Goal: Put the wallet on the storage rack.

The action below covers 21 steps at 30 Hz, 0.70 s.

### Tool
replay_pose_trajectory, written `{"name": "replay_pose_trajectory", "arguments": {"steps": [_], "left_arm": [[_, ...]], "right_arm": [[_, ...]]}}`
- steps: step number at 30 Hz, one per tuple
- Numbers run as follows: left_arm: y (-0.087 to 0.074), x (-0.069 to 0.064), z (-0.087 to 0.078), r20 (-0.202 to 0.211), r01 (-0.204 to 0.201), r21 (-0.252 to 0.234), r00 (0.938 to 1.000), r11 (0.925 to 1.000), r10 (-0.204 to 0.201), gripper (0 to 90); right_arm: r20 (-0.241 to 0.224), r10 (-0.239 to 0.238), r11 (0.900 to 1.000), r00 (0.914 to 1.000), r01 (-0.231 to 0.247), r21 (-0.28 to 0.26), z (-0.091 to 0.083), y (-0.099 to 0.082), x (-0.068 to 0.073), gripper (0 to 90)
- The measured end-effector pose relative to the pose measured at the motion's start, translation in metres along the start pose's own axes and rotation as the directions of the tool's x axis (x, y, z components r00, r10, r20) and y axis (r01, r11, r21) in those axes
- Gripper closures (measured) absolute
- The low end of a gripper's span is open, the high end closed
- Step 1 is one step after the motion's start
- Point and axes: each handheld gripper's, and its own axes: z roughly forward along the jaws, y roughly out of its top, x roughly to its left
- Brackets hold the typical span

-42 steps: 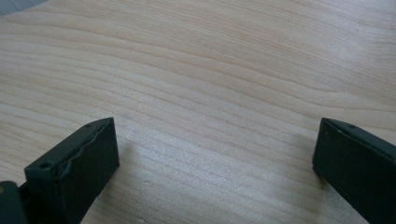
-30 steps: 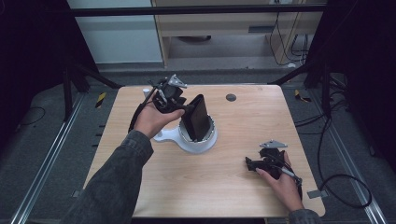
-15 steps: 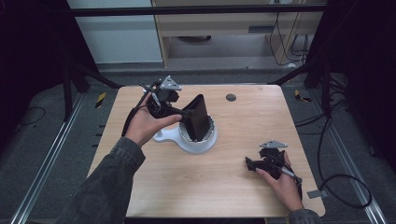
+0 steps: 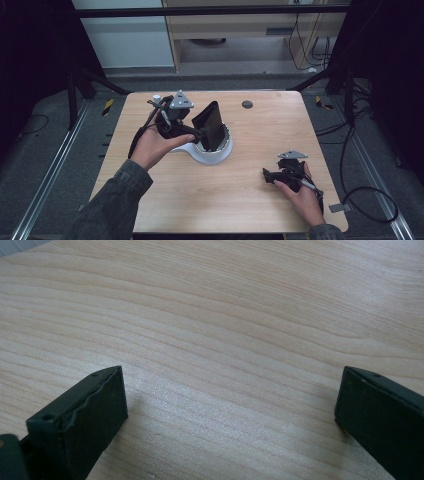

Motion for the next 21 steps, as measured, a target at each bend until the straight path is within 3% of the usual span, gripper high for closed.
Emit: {"name": "replay_pose_trajectory", "arguments": {"steps": [21], "left_arm": [[-0.05, -0.035, 0.007, 0.054, -0.025, 0.005, 0.9982, 0.9997, 0.025, 5.4]], "right_arm": [[-0.002, 0.0, 1.0, 1.0, 0.0, -0.001, -0.001, 0.0, 0.001, 0.7]]}}
